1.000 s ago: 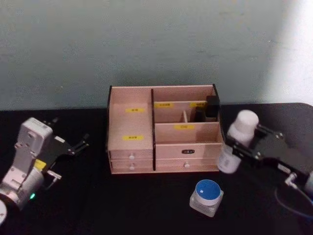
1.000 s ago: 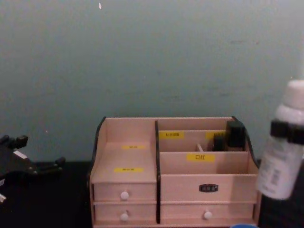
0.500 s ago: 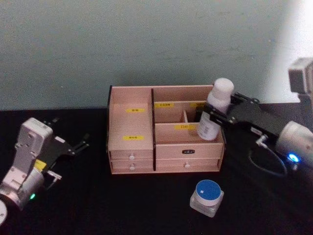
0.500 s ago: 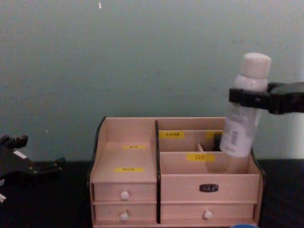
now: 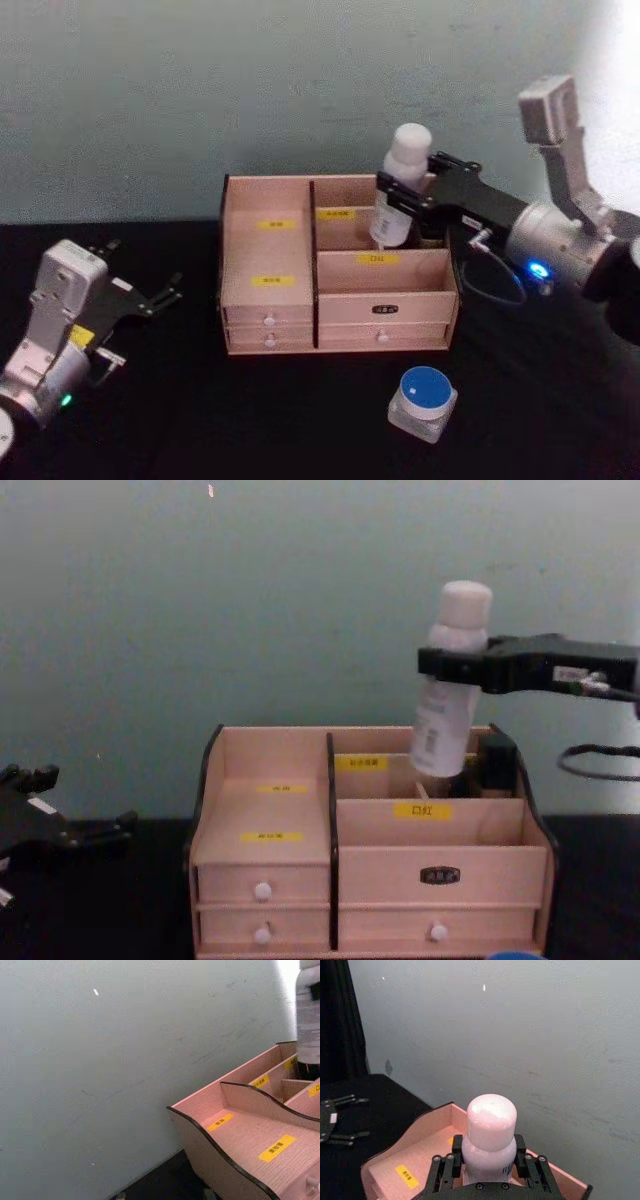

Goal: Pick up the facial cleanser and watermelon frost from the table and place them into the tiered storage box.

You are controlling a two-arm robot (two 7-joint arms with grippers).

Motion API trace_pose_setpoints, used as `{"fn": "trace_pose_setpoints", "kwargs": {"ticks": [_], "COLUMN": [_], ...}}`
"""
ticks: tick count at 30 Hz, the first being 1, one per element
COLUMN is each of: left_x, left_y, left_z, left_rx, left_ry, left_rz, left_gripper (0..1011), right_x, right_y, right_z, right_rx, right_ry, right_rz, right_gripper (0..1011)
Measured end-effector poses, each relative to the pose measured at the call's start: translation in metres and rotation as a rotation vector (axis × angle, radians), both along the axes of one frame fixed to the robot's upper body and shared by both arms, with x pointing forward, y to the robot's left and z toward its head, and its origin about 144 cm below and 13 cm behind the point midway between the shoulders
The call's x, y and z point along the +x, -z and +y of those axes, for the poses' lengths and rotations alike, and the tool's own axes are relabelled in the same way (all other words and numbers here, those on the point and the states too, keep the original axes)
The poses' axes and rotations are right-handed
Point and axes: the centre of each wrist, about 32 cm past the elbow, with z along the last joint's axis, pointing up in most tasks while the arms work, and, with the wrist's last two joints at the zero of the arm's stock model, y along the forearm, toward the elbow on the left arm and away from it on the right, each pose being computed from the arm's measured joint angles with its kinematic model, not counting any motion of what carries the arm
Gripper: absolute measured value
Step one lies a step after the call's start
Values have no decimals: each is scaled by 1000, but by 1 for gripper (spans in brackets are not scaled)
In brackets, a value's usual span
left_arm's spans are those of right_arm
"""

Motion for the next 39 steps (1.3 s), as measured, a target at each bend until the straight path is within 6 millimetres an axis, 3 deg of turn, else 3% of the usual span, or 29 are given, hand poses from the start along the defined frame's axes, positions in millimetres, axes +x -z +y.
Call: {"fn": "trace_pose_setpoints", "kwargs": {"ticks": [12,39], "left_x": [0,0], "left_y": [0,0], "left_z": [0,0], "left_rx": [0,0], "left_ry": [0,0], "left_rz": [0,0], "left_gripper": [1001,1002], "right_x": [29,47], "right_y": [11,30], "right_z": [18,32], "right_rx": [-18,-33], "right_ry": [-8,-29], "right_rz": [2,40], "right_gripper": [602,602]}}
